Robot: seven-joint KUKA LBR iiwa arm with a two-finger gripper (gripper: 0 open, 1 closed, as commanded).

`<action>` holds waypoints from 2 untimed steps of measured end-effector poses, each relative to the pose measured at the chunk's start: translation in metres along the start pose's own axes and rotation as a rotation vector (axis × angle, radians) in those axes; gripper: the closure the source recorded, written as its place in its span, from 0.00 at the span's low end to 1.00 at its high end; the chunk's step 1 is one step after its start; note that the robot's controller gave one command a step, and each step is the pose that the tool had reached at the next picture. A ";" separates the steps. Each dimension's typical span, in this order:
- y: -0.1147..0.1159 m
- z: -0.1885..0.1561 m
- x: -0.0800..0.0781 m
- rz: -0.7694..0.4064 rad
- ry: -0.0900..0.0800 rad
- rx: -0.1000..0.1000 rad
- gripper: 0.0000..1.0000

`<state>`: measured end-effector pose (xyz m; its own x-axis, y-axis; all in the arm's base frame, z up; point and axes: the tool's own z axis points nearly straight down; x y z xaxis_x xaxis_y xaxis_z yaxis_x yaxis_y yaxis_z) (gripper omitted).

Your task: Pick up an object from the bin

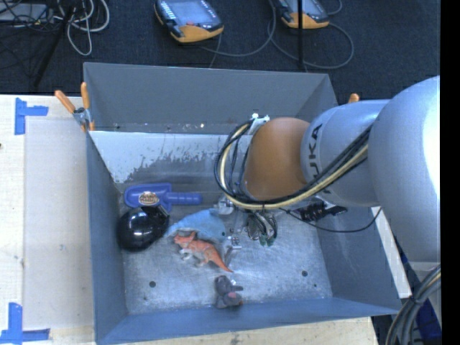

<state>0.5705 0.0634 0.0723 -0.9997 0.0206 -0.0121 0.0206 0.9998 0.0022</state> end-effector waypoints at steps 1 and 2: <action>0.031 -0.002 0.037 0.006 -0.011 0.003 0.00; 0.058 -0.001 0.050 0.106 0.010 0.002 0.00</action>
Offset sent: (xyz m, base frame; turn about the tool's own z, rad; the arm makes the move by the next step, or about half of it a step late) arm -0.0326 0.0741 0.0001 0.2470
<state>0.5215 0.1220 0.0731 -0.9920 0.1264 -0.0016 0.1264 0.9920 0.0011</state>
